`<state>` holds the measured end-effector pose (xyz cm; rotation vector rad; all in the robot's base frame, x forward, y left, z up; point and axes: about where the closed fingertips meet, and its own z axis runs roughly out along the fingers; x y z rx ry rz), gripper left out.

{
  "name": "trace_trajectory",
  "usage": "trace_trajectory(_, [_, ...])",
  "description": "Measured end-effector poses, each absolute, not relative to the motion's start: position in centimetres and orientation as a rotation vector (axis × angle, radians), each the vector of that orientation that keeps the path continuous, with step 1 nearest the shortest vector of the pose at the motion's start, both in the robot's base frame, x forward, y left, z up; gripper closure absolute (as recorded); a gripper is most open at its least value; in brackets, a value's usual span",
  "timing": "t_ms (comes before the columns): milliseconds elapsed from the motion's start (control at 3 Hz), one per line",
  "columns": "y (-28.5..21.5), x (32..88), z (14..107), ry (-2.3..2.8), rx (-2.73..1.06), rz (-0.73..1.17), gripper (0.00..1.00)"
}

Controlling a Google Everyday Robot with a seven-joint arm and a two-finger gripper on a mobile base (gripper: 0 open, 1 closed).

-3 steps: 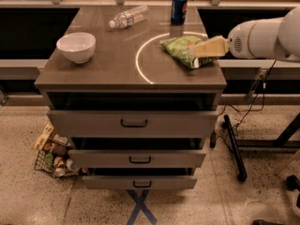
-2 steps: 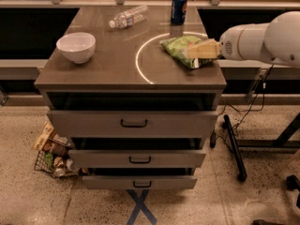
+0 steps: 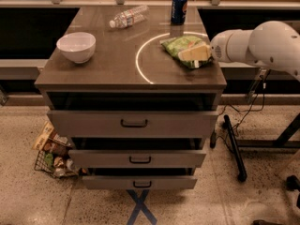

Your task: Move green jalapeno chip bag near water bottle

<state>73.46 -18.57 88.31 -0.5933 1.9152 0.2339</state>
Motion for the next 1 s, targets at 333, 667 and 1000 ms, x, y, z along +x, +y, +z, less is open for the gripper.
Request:
trace_trajectory(333, [-18.7, 75.0, 87.1, 1.908, -0.615, 0.233, 0.23])
trace_trajectory(667, [-18.4, 76.3, 86.6, 1.889, -0.660, 0.252, 0.54])
trace_trajectory(1000, [-18.2, 76.8, 86.6, 1.882, -0.685, 0.267, 0.77])
